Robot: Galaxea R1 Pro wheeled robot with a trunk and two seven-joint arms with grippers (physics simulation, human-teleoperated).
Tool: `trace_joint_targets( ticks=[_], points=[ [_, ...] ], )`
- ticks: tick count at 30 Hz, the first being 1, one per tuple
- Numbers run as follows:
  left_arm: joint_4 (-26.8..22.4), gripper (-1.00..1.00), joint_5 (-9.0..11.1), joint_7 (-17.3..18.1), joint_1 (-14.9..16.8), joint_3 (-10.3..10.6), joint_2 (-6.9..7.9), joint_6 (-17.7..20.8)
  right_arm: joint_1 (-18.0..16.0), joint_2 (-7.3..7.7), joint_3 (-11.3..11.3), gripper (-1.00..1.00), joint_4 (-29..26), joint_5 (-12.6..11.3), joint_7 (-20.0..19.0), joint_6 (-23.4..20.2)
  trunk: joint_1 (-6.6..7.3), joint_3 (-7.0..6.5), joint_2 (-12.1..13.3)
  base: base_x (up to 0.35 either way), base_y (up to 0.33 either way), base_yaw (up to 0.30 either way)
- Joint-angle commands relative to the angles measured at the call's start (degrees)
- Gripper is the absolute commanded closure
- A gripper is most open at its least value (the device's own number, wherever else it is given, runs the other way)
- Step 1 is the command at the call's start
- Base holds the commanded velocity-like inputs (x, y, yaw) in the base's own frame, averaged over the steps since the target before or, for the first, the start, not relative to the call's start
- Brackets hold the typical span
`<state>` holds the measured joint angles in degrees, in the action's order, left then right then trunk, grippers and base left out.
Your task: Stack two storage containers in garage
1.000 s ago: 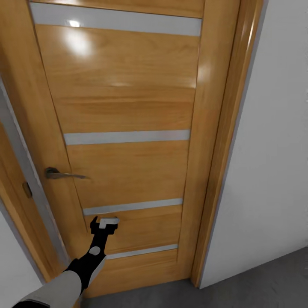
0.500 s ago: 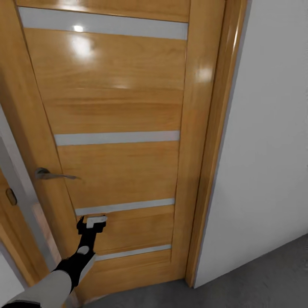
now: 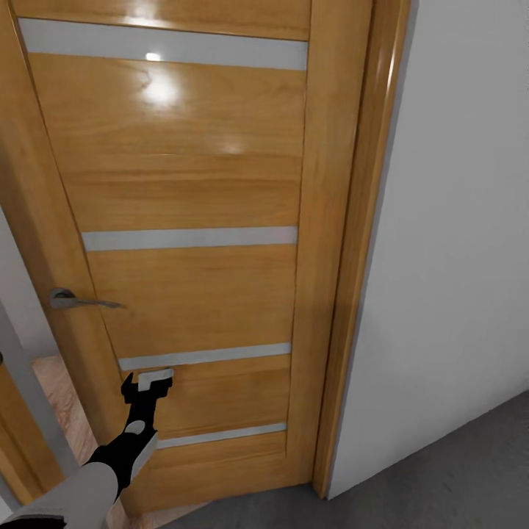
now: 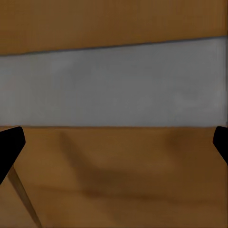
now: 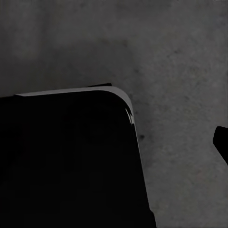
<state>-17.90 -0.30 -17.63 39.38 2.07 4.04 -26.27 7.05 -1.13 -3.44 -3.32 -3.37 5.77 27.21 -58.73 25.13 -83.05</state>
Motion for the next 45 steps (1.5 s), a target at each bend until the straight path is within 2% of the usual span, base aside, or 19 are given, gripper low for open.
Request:
trace_joint_targets(
  ticks=[1, 9, 22, 38, 45],
  points=[
    [0.0, -1.00, -0.5, -0.1, 0.1, 0.5, 0.00, -0.1, 0.0, -0.02, -0.3, -1.00, -0.1, -0.2, -0.1, 0.1, 0.00, 0.03, 0.0, 0.007, 0.000, -0.013],
    [0.0, -1.00, -0.6, -0.1, 0.1, 0.5, -0.10, -0.1, 0.0, -0.02, -0.3, -1.00, -0.1, -0.2, -0.1, 0.1, 0.00, 0.01, 0.0, 0.002, 0.000, 0.020],
    [0.1, -1.00, -0.7, 0.0, 0.1, 0.7, -0.34, -0.1, -0.1, -0.02, -0.3, -1.00, -0.1, -0.2, -0.1, 0.0, 0.00, 0.01, 0.0, 0.006, 0.000, 0.235],
    [0.0, -1.00, -0.8, 0.0, 0.1, 0.8, -0.75, 0.0, -0.1, -0.03, -0.3, -1.00, -0.1, -0.1, -0.1, 0.0, 0.00, 0.01, 0.0, 0.273, 0.000, 0.258],
    [-0.1, -1.00, -1.0, 0.0, 0.1, 0.9, -0.88, 0.0, 0.0, -0.05, -0.3, -1.00, -0.1, -0.2, -0.1, 0.0, 0.00, 0.01, 0.0, 0.123, 0.000, 0.099]
  ],
)
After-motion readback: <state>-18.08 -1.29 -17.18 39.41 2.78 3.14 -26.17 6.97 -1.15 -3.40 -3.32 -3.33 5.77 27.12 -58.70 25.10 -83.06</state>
